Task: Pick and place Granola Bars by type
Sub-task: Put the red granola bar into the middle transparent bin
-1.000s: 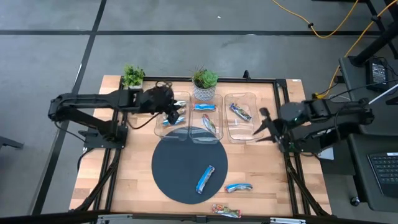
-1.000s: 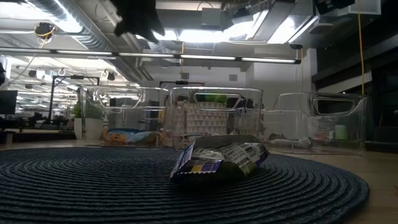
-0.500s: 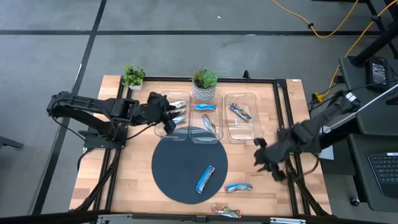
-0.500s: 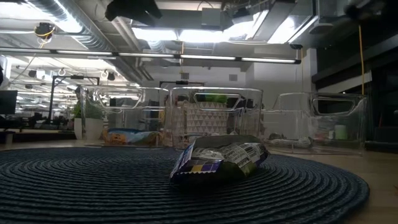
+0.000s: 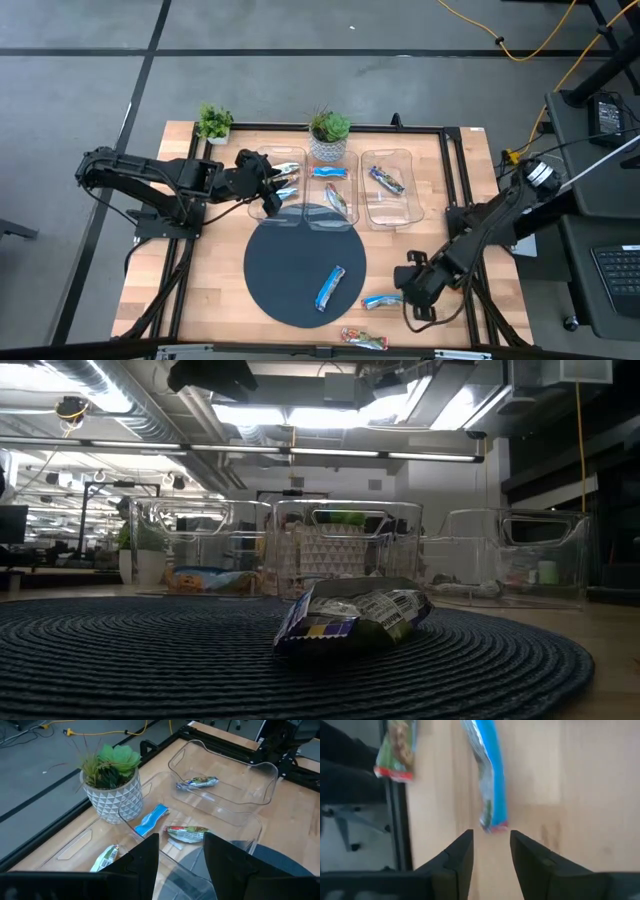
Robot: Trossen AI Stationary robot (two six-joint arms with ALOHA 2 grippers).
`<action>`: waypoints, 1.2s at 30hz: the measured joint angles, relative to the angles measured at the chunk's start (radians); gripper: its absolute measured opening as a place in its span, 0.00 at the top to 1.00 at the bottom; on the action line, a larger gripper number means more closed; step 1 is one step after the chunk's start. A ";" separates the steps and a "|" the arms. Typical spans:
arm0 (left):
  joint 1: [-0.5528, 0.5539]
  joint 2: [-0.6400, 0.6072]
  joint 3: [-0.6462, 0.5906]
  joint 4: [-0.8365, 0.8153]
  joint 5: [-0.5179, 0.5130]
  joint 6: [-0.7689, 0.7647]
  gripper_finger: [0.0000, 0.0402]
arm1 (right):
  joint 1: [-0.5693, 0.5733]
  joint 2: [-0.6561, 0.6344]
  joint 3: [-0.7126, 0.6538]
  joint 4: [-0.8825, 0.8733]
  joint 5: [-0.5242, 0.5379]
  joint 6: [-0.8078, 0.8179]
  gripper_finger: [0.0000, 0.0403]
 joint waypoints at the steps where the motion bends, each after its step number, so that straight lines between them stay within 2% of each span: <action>1: -0.004 0.000 0.000 0.000 -0.002 0.003 0.64 | 0.000 0.013 0.000 0.029 0.000 0.005 0.66; 5: -0.018 0.000 0.000 0.000 -0.003 0.007 0.64 | 0.000 0.053 0.000 0.150 0.005 0.004 0.55; 12: -0.041 0.005 0.000 -0.001 -0.002 0.007 0.64 | 0.000 0.160 0.000 0.150 0.011 0.008 0.29; 15: -0.047 0.015 0.000 0.000 0.004 0.006 0.64 | 0.000 0.207 0.000 0.153 0.011 0.002 0.25; 18: -0.056 0.019 0.000 0.004 0.005 -0.013 0.64 | 0.000 0.249 0.000 0.151 0.012 0.000 0.25; 21: -0.061 0.028 0.000 0.000 0.013 -0.019 0.64 | -0.002 0.274 0.000 0.146 0.019 0.005 0.30; 24: -0.066 0.036 0.000 0.003 0.018 -0.019 0.64 | -0.002 0.281 0.001 0.138 0.032 0.004 0.39; 34: -0.071 0.066 0.000 0.014 0.034 -0.023 0.64 | -0.002 0.279 0.002 0.108 0.047 -0.002 0.86; 36: -0.071 0.069 0.000 0.017 0.033 -0.028 0.64 | -0.001 0.279 0.008 0.100 0.041 -0.005 0.92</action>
